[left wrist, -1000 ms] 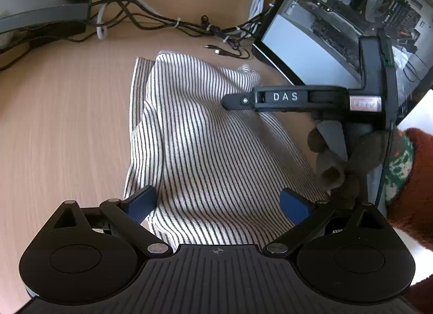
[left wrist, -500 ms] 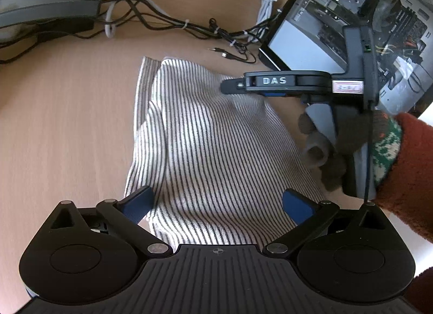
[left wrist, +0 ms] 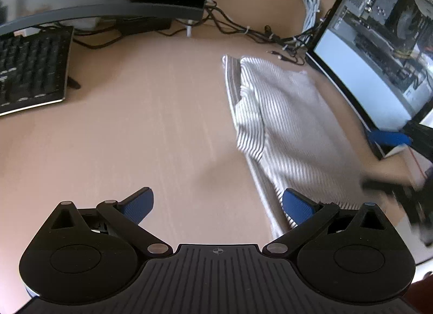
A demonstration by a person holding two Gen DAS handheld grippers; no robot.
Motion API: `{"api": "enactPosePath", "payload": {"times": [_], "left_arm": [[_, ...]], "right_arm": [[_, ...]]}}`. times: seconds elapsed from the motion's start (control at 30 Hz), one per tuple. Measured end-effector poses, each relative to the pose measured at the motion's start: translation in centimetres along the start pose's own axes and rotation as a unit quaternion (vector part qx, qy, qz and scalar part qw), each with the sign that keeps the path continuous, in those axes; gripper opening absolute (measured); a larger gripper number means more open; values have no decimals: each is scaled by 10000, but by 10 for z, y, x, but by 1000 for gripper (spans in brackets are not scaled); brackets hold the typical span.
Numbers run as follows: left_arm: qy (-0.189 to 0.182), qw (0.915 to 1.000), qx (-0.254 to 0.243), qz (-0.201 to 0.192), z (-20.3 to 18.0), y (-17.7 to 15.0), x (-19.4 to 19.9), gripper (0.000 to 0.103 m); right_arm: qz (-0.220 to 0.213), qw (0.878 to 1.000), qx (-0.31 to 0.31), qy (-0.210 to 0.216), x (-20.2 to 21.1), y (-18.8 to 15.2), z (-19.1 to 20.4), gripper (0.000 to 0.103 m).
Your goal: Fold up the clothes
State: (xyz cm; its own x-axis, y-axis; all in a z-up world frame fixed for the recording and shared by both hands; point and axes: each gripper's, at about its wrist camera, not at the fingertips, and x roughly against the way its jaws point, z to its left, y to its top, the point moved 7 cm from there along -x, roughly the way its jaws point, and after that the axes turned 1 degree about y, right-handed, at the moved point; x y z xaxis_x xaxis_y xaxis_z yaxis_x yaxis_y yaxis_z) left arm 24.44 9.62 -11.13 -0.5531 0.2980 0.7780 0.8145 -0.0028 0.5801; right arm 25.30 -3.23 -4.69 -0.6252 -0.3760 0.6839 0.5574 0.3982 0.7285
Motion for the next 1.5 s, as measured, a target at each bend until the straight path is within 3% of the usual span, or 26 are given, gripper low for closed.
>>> {"api": "enactPosePath", "payload": {"times": [0.1, 0.23, 0.57, 0.67, 0.77, 0.87, 1.0, 1.2, 1.27, 1.5], "left_arm": [[8, 9998, -191, 16, -1, -5, 3, 103], [-95, 9993, -354, 53, -6, -12, 9, 103], [-471, 9934, -1011, 275, -26, -38, 16, 103], [-627, 9887, -1308, 367, -37, -45, 15, 103], [-668, 9843, -1566, 469, -45, -49, 9, 103], [-573, 9816, -1754, 491, -52, -52, 1, 103], [-451, 9788, -1937, 489, -62, -51, -8, 103], [-174, 9815, -1843, 498, -65, -43, -24, 103], [-233, 9853, -1622, 478, -63, -37, -25, 103], [-552, 9925, -956, 527, -56, -23, -26, 103]], "right_arm": [[149, 9981, 589, 88, -3, -10, 36, 83], [479, 9948, 895, -81, -17, -28, 56, 83], [730, 9802, 1435, -1150, -26, -52, 58, 83], [818, 9851, 941, -1183, -25, -52, 47, 75], [922, 9912, -256, -911, -25, -48, 22, 74], [934, 9850, -1301, -638, -25, -48, -3, 74], [940, 9822, -1544, -508, -33, -47, -12, 74], [932, 9888, -957, -666, -25, -49, -1, 77], [913, 9910, -569, -800, -18, -48, 10, 82], [787, 9892, 612, -1070, -19, -48, 39, 87]]}}
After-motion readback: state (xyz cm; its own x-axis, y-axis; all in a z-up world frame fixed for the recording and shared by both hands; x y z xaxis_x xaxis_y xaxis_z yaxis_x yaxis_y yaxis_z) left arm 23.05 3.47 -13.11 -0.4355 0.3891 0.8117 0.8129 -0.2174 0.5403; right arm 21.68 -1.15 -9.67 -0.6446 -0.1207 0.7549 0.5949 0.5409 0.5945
